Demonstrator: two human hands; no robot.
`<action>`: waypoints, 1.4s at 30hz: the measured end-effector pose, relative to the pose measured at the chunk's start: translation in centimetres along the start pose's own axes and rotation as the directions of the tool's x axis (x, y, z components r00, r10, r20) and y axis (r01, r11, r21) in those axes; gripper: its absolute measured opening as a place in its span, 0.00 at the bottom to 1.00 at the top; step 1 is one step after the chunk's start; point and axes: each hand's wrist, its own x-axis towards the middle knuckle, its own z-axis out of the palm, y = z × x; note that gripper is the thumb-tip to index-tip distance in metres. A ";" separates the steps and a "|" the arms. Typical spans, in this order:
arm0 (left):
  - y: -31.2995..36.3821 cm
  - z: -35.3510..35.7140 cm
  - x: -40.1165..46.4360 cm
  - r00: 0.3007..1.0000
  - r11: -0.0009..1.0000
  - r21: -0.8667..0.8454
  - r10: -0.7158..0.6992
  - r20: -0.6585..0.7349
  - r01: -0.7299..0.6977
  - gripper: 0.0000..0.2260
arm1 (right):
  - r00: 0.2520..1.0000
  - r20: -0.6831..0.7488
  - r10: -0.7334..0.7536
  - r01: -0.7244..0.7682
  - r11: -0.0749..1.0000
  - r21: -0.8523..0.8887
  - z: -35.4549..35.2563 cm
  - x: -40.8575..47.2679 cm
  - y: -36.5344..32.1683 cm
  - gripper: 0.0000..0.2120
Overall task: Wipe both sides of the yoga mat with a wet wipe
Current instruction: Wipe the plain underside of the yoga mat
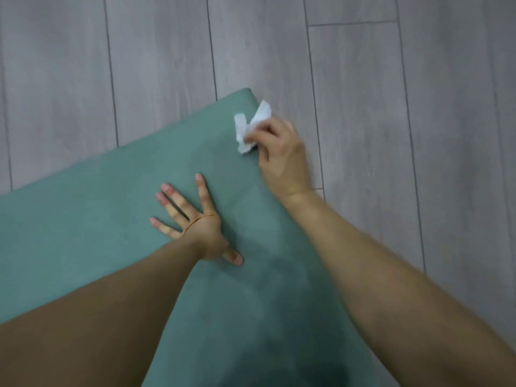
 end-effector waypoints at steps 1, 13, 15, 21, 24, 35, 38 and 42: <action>0.0 0.0 -0.1 1.000 1.000 -0.002 0.000 0.005 0.000 0.88 | 0.999 0.045 0.006 -0.006 1.000 0.010 -0.9 -3.8 0.0 0.10; 0.0 0.1 0.2 1.000 1.000 0.006 -0.012 -0.008 0.012 0.88 | 0.962 -0.117 0.246 -0.221 0.956 0.193 3.1 10.4 0.3 0.11; 0.0 0.0 0.1 1.000 1.000 0.006 -0.013 -0.010 0.013 0.87 | 0.965 -0.075 0.250 -0.233 0.954 0.187 2.5 8.0 0.3 0.11; 0.0 -0.2 0.0 1.000 1.000 0.006 -0.020 0.006 0.020 0.87 | 0.915 -0.028 0.403 -0.393 0.904 0.168 -2.1 -4.9 1.3 0.12; 0.3 -0.3 0.0 1.000 1.000 -0.003 -0.028 0.002 0.028 0.88 | 0.924 -0.040 0.381 -0.369 0.913 0.174 -0.3 1.4 1.4 0.11; 0.1 -0.4 0.0 0.999 0.999 0.011 -0.038 0.009 0.038 0.87 | 0.908 0.303 -0.289 0.283 0.957 0.064 -4.1 -6.2 0.8 0.13; 0.3 -0.5 -0.1 1.000 1.000 -0.004 -0.031 0.000 0.031 0.87 | 0.882 0.318 -0.348 0.361 0.932 0.017 -1.3 -2.6 0.8 0.10; 0.2 -0.4 0.1 1.000 1.000 0.006 -0.007 -0.006 0.007 0.87 | 0.905 0.215 -0.366 0.395 0.912 -0.109 4.7 7.5 -0.8 0.07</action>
